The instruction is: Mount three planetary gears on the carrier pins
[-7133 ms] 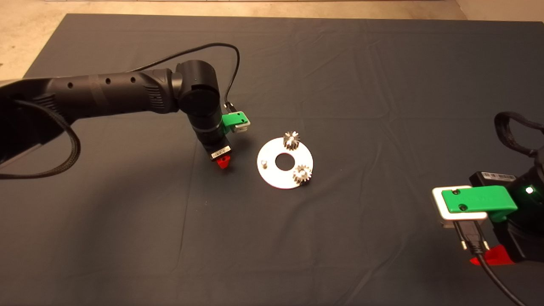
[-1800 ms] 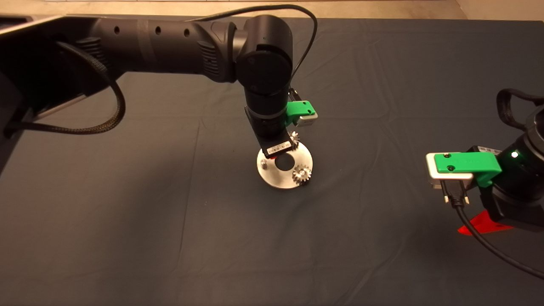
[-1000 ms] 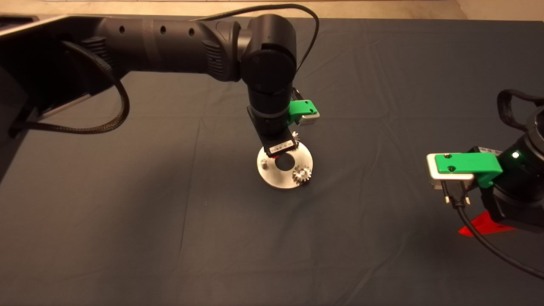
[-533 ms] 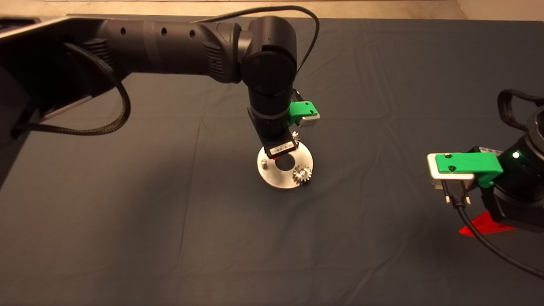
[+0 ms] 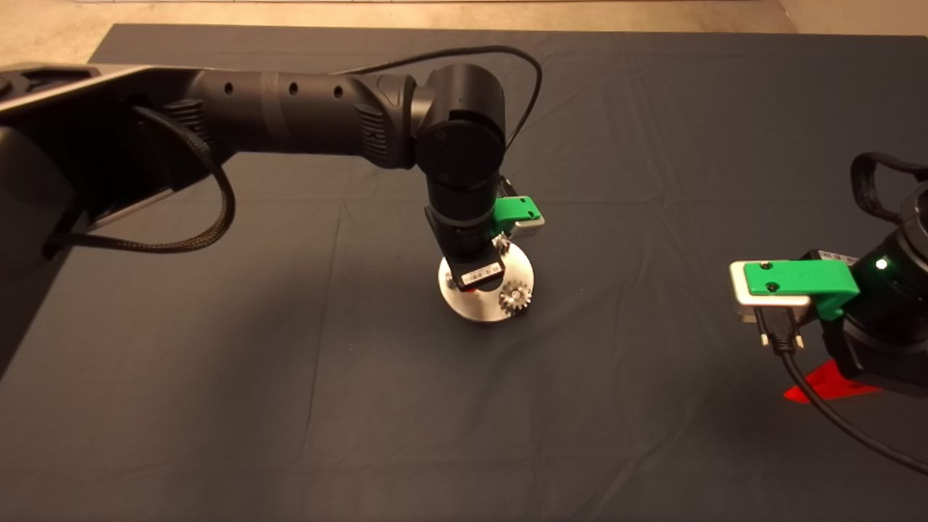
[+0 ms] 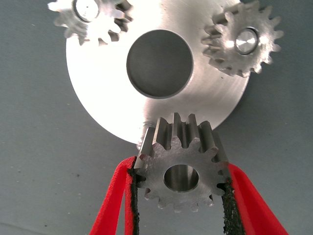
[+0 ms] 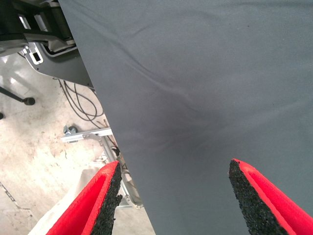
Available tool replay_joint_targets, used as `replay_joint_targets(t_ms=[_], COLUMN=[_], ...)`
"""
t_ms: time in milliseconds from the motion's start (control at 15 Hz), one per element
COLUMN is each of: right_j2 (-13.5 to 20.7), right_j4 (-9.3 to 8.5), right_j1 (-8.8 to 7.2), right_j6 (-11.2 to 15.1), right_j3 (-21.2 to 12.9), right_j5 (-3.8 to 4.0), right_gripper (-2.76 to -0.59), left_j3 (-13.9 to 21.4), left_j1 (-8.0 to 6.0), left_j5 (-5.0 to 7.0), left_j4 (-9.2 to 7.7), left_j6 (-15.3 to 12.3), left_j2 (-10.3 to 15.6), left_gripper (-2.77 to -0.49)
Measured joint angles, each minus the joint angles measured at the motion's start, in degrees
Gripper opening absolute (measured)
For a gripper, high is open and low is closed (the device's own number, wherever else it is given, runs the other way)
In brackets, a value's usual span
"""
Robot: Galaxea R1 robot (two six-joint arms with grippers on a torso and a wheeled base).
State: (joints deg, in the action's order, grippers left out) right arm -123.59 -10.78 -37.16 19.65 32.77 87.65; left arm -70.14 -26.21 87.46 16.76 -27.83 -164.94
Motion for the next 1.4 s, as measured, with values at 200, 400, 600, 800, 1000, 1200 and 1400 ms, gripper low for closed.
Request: replay_joint_targets(t_ms=[200,400,600,800,1000,1200,1400], right_j2=[0.3,0.6,0.6,0.7,0.7,1.0,1.3], right_j4=[0.00,0.00,-0.02,-0.02,-0.02,-0.02,-0.05], right_j1=[0.00,0.00,0.00,0.00,0.00,0.00,0.00], right_j6=[0.0,0.0,0.0,0.0,0.0,0.0,0.0], right_j3=[0.0,0.0,0.0,0.0,0.0,0.0,0.0], right_j5=[0.00,0.02,0.00,0.00,0.00,0.01,0.00], right_gripper=[-1.73,-1.73,-1.73,-1.73,-1.73,-1.73,-1.73], left_j3=[-0.1,-0.3,-0.3,-0.3,-0.3,-0.3,-1.3], left_j1=[0.00,0.00,0.02,1.03,1.82,1.94,2.23], left_j5=[0.00,0.02,0.00,-0.02,0.02,0.00,-0.02], left_j4=[1.04,1.52,1.59,1.78,1.82,1.87,1.95], left_j6=[0.0,0.2,0.7,1.0,1.4,1.8,3.0], left_j2=[0.0,0.0,0.0,0.0,0.2,0.3,0.5], left_gripper=[-2.45,-2.45,-2.45,-2.45,-2.45,-2.45,-2.45])
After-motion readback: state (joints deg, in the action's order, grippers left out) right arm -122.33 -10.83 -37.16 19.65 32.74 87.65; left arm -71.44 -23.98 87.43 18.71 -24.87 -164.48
